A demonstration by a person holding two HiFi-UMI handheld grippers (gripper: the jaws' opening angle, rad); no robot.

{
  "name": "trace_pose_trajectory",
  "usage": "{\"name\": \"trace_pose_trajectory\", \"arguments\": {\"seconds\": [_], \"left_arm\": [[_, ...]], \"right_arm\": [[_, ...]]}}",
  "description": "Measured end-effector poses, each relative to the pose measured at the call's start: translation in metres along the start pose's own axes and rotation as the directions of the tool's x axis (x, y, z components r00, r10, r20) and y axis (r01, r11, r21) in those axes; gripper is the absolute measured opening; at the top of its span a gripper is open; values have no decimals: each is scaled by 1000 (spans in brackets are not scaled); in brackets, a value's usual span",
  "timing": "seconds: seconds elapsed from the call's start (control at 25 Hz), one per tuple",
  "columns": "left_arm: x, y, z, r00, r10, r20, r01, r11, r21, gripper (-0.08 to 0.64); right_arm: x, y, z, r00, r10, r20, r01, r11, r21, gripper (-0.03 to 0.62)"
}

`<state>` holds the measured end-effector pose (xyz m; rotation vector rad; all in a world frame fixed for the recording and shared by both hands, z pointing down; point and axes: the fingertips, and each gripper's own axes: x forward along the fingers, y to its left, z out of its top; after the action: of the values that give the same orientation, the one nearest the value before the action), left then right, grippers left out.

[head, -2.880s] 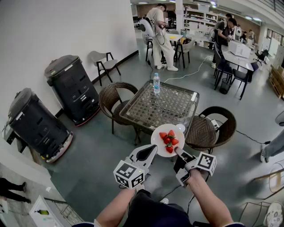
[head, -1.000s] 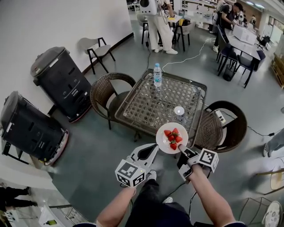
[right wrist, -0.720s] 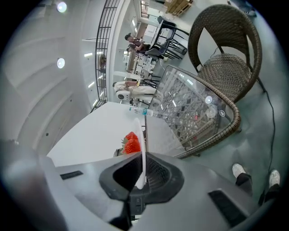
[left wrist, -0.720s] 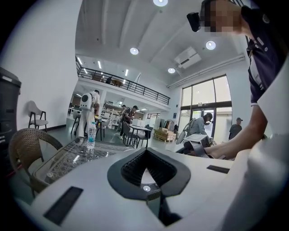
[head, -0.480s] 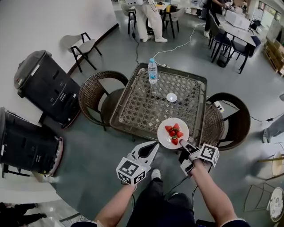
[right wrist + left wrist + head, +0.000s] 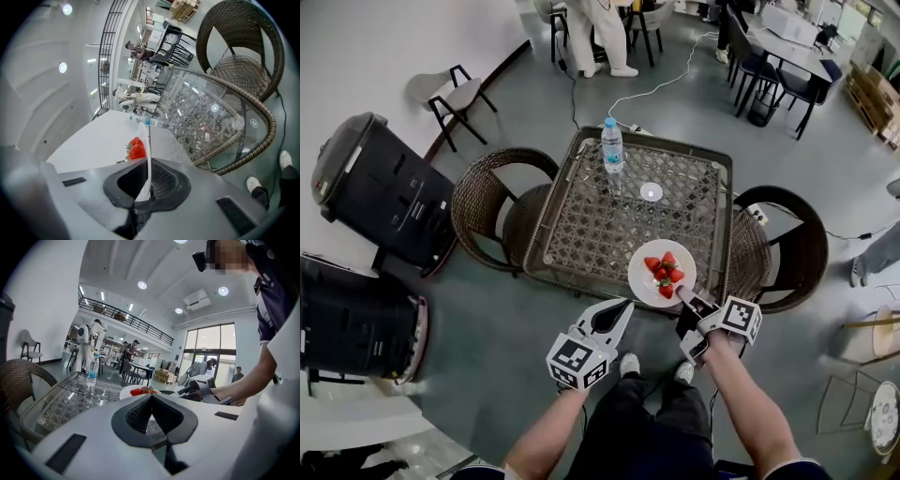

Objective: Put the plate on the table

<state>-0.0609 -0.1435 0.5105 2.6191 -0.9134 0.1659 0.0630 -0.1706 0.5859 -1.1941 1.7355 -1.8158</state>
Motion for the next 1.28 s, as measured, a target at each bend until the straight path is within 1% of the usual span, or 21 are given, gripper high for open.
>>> {"name": "trace_pose_trajectory", "arguments": {"seconds": [0.16,0.32,0.4,0.56,0.8,1.08,1.28], "left_arm": [[1,3,-6,1000,22,-3,-22,999,-23,6],[6,7,-16,998,59,-19,-60,997,-41,6],[7,10,-22,996,79,-31,-81,996,-40,6],[6,19,-33,992,111,-59,-112,993,-28,6],[11,25,-45,989,115,-94,-119,992,-34,6],[16,27,-51,987,107,-116,-112,993,-41,6],[19,28,-53,988,94,-123,-100,994,-47,6]], "right_arm": [[8,-12,2,999,-26,-30,25,999,-22,12],[15,-35,2,996,-56,-73,55,998,-10,12],[22,-47,-1,994,-59,-88,60,998,6,12],[34,-66,-10,989,-92,-117,94,995,13,12],[45,-85,-12,985,-112,-128,117,993,28,12],[49,-109,-11,980,-146,-134,153,987,45,12],[52,-116,-11,978,-160,-132,169,984,59,12]]}}
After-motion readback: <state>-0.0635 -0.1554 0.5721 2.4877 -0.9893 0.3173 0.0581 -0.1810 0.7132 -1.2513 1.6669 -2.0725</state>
